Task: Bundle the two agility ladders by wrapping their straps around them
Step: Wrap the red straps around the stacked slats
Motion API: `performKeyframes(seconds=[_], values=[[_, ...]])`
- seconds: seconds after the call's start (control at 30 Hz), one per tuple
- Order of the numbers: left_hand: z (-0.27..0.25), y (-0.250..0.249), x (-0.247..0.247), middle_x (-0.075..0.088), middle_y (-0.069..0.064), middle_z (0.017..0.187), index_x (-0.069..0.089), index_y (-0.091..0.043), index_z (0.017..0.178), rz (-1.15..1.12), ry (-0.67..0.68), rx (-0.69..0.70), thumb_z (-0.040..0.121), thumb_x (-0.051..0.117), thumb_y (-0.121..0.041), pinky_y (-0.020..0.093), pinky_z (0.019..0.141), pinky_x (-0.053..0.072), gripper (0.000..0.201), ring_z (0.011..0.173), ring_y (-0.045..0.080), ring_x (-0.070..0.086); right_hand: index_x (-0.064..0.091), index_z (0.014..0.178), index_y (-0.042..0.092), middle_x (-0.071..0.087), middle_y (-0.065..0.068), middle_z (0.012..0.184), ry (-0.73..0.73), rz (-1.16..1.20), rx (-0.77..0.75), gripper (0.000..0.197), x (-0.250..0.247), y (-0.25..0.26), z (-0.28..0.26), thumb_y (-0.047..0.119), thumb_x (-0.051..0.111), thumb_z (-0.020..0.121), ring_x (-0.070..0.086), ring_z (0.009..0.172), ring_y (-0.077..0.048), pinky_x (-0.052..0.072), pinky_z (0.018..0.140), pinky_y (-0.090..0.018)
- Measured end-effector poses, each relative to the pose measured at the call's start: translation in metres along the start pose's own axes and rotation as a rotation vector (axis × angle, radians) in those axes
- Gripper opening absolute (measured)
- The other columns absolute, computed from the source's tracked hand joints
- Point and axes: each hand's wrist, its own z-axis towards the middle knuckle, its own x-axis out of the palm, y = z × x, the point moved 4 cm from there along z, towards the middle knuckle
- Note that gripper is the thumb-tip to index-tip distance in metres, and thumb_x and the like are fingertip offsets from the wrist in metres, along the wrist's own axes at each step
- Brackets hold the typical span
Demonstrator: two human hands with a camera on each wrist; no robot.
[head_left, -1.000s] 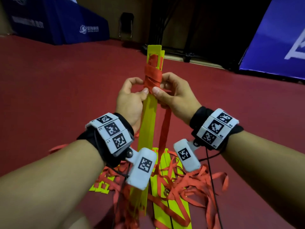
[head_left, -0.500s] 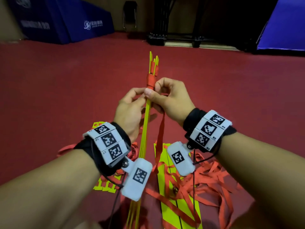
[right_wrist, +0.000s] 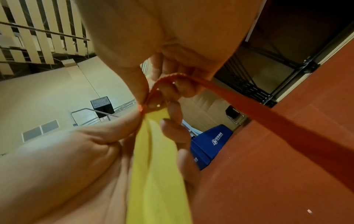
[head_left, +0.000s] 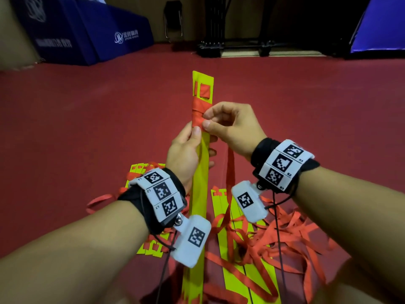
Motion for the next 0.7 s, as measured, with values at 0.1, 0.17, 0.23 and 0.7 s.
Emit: performKeyframes(seconds=[0.1,0.17,0.23,0.7], values=[[0.005,-0.002,-0.003,0.070,-0.001,0.070,0.060,-0.029,0.103,-0.007,-0.038,-0.003,0.111,0.037,-0.024,0.030,0.052,0.049,0.025,0.057,0.018,0.058,0.059,0.078,0.015,0.059,-0.002,0.062,-0.103,-0.065,0.027,0.023,-0.001,-0.011,0.006,0.016,0.082,0.082,0.065,0.056,-0.019,0.054,0.059,-0.034],[0.009,-0.002,-0.002,0.069,0.003,0.069,0.060,-0.030,0.101,-0.017,-0.051,-0.004,0.111,0.037,-0.024,0.031,0.050,0.049,0.025,0.054,0.018,0.057,0.057,0.077,0.017,0.057,0.002,0.058,-0.136,-0.093,0.037,0.026,-0.002,-0.018,0.011,0.022,0.082,0.082,0.066,0.056,-0.016,0.054,0.062,-0.041],[0.014,-0.001,-0.002,0.067,0.007,0.069,0.061,-0.029,0.100,-0.011,-0.051,0.005,0.111,0.037,-0.024,0.032,0.051,0.049,0.027,0.053,0.020,0.056,0.057,0.076,0.018,0.057,0.006,0.056,-0.140,-0.108,0.040,0.026,-0.001,-0.024,0.014,0.027,0.082,0.082,0.064,0.056,-0.016,0.055,0.064,-0.047],[0.038,0.011,-0.018,0.058,0.014,0.070,0.061,0.000,0.101,0.021,-0.081,-0.010,0.106,0.048,-0.031,0.044,0.054,0.057,0.034,0.058,0.025,0.060,0.068,0.091,0.005,0.059,0.009,0.066,0.092,0.068,0.061,0.006,0.002,-0.035,0.015,0.005,0.063,0.095,0.046,0.055,-0.005,0.036,0.049,-0.018]])
